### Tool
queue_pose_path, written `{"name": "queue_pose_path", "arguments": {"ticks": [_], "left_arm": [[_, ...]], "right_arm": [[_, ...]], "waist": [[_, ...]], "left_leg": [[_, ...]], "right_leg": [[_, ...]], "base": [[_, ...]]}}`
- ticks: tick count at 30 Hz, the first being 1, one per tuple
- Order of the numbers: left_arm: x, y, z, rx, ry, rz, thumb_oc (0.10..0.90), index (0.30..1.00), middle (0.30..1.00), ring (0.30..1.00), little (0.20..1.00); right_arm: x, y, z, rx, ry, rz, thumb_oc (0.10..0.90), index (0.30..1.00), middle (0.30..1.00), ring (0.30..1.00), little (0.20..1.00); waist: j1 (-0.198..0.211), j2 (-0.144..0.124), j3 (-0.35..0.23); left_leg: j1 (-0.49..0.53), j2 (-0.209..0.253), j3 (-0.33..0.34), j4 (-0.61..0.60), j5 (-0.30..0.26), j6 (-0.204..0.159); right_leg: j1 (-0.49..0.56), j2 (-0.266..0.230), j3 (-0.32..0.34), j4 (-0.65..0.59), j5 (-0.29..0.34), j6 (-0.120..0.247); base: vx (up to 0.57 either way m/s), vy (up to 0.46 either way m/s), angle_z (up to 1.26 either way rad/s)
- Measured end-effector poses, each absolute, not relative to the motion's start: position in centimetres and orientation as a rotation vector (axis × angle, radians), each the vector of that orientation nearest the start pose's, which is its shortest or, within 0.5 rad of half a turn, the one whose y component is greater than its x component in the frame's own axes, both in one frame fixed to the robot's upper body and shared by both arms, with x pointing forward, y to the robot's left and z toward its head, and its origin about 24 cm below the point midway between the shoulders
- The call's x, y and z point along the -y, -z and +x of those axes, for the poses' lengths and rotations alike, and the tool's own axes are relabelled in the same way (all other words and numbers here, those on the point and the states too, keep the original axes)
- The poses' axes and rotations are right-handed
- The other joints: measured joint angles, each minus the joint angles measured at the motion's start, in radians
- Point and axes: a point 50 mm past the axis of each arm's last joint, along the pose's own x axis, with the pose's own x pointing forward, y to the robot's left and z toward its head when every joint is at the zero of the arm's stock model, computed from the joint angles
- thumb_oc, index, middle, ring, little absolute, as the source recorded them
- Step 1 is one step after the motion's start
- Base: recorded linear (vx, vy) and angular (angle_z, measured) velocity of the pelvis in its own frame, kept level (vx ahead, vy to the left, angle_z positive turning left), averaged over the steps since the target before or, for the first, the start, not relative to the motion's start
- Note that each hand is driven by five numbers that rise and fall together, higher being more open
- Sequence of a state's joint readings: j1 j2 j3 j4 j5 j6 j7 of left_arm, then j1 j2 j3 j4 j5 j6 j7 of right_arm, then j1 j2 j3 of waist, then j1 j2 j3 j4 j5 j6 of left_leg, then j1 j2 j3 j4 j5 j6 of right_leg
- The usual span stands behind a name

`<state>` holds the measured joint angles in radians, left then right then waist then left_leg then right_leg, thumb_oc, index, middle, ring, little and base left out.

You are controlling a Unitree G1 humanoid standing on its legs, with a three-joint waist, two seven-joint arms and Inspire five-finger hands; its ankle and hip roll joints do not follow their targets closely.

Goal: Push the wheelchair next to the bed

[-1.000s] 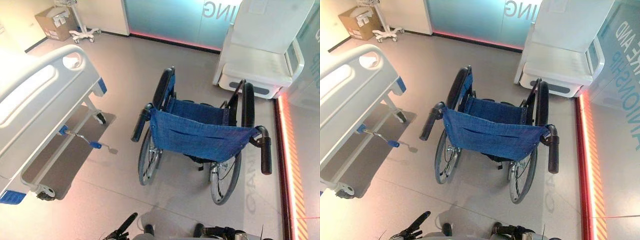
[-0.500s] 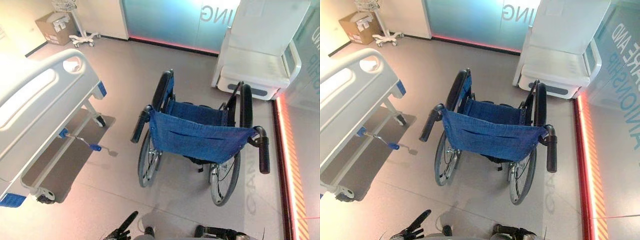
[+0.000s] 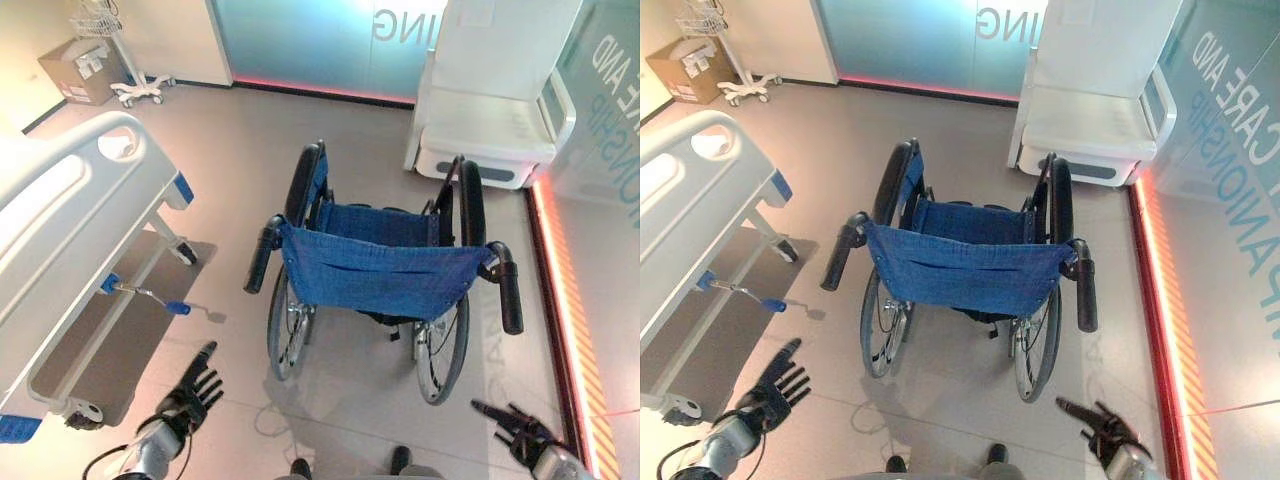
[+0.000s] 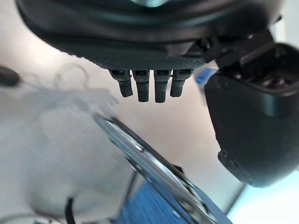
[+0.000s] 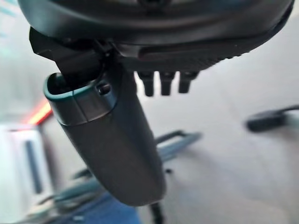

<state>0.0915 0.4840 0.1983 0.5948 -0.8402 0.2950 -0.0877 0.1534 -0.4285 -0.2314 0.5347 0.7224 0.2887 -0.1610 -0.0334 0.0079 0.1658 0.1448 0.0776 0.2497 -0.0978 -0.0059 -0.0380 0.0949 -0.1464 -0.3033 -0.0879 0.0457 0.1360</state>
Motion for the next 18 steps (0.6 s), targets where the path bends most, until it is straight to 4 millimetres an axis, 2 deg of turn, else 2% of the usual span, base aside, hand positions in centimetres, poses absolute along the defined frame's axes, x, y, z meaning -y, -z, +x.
{"name": "queue_pose_path", "arguments": {"ticks": [5, 7, 10, 13, 18], "left_arm": [[-32.0, 4.7, 16.2, -0.623, -0.326, -0.482, 0.8, 0.9, 0.9, 0.9, 0.9], [-32.4, 3.2, 16.5, -0.596, -0.285, -0.439, 0.8, 0.9, 0.9, 0.9, 0.9], [-33.9, 0.4, 17.5, -0.517, -0.26, -0.367, 0.8, 0.9, 0.9, 0.9, 0.9], [-34.1, -2.5, 18.6, -0.41, -0.21, -0.346, 0.8, 0.9, 0.9, 0.9, 0.9], [-31.7, -6.1, 20.4, -0.255, -0.034, -0.357, 0.8, 0.9, 0.9, 0.9, 0.9]], "right_arm": [[34.3, 4.2, 15.0, -0.637, 0.706, 0.3, 0.8, 0.9, 0.9, 0.9, 0.9], [35.2, 2.6, 15.5, -0.568, 0.731, 0.278, 0.8, 0.9, 0.9, 0.9, 0.9], [36.4, -1.6, 17.1, -0.418, 0.712, 0.206, 0.8, 0.9, 0.9, 0.9, 0.9], [36.3, -4.7, 18.3, -0.284, 0.676, 0.181, 0.8, 0.9, 0.9, 0.9, 0.9], [34.8, -7.3, 20.0, -0.179, 0.577, 0.167, 0.8, 0.9, 0.9, 0.9, 0.9]], "waist": [[-0.001, 0.009, 0.001], [-0.001, 0.01, 0.002], [-0.005, 0.019, 0.006], [-0.005, 0.028, 0.01], [0.0, 0.043, 0.014]], "left_leg": [[-0.003, 0.0, 0.002, 0.0, 0.0, 0.0], [-0.007, 0.0, 0.007, 0.0, 0.0, 0.0], [-0.009, 0.0, 0.013, 0.0, 0.0, 0.0], [-0.016, -0.001, 0.02, 0.007, 0.0, 0.0], [-0.027, 0.0, 0.029, 0.007, 0.0, 0.0]], "right_leg": [[-0.004, 0.0, 0.004, 0.0, 0.001, 0.001], [-0.013, 0.002, 0.016, 0.0, 0.002, 0.001], [-0.021, 0.001, 0.022, 0.0, 0.004, 0.002], [-0.035, 0.001, 0.024, 0.0, 0.006, 0.001], [-0.046, 0.002, 0.025, 0.0, 0.006, 0.001]], "base": [[0.0, 0.007, -0.01], [-0.01, 0.047, -0.09], [-0.01, 0.053, -0.08], [-0.02, 0.045, -0.05], [0.0, 0.0, 0.0]]}}
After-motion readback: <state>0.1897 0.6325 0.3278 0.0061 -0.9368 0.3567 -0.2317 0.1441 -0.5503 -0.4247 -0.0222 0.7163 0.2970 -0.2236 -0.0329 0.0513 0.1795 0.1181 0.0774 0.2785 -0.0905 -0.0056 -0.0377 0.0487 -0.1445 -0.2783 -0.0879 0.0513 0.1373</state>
